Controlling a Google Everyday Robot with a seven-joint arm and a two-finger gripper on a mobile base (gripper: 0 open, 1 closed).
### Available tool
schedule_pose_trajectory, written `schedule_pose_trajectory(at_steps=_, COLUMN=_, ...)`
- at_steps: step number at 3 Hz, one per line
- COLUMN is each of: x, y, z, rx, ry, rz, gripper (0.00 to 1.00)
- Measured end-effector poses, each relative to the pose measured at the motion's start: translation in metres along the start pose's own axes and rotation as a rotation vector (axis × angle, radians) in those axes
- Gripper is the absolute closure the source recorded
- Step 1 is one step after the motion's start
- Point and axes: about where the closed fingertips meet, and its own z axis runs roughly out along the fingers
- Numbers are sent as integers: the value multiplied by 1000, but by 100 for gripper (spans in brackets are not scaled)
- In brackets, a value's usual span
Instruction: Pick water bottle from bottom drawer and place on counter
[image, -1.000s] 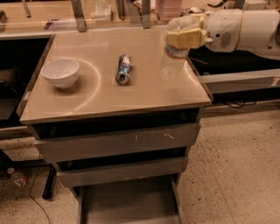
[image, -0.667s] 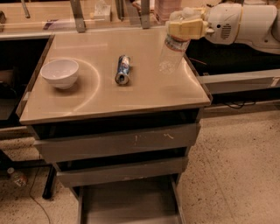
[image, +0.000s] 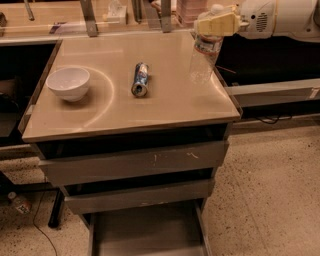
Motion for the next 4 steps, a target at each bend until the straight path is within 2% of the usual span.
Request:
schedule_pose_trajectory(at_steps=1, x=14, y=-6, z=2, rx=-10, ry=104, rz=42, gripper=100)
schedule_pose_trajectory(at_steps=2, x=23, y=-11, z=4, rx=-18, ry=166, rz=64, gripper=100)
schedule_pose_trajectory(at_steps=3, x=31, y=-18, z=6, rx=-19, ry=192, rz=76, gripper=100)
schedule_pose_trajectory(at_steps=4, x=33, y=-28, z=12, rx=-24, ry=163, rz=81, gripper=100)
